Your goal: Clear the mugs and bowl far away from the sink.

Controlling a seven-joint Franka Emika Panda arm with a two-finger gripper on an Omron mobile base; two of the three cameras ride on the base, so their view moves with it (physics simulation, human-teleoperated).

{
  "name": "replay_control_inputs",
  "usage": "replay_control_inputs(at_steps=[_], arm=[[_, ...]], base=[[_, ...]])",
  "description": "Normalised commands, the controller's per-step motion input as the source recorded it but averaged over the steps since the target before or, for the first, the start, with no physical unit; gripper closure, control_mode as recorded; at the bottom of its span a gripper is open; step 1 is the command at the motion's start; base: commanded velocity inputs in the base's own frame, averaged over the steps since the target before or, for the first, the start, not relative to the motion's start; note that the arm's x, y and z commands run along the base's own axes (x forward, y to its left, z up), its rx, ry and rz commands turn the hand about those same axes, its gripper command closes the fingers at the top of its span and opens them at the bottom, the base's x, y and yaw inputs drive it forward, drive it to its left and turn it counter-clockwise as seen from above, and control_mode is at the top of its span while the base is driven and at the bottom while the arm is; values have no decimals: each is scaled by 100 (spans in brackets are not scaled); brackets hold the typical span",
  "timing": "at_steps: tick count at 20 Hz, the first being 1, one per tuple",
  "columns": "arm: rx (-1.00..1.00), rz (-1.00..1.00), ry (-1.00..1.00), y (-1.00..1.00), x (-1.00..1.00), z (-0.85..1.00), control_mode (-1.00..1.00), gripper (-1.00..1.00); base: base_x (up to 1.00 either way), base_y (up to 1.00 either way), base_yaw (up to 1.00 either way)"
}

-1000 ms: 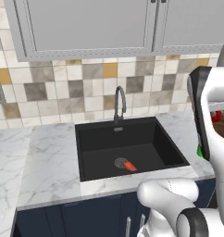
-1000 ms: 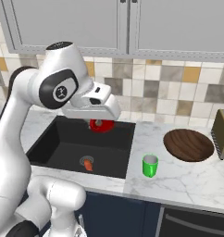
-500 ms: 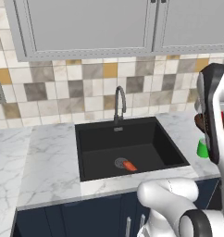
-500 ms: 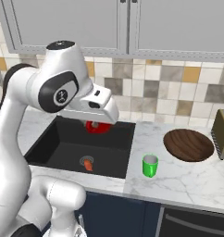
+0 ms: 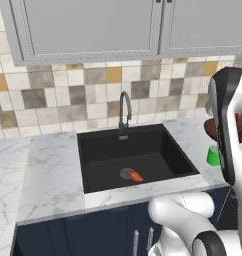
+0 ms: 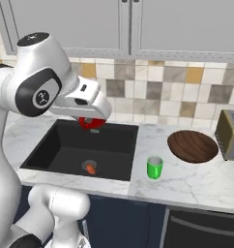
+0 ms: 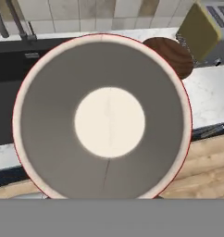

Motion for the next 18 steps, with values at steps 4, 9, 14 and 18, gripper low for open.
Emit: replay_control_inputs(at_steps=[4,9,14,18], arm=[[0,0,0,0,0,0,100,100],[0,0,0,0,0,0,100,100],[0,0,0,0,0,0,100,100],[0,0,0,0,0,0,100,100]], base=[[-45,4,-82],[-3,0,-98],[0,0,-98],[0,0,-99]])
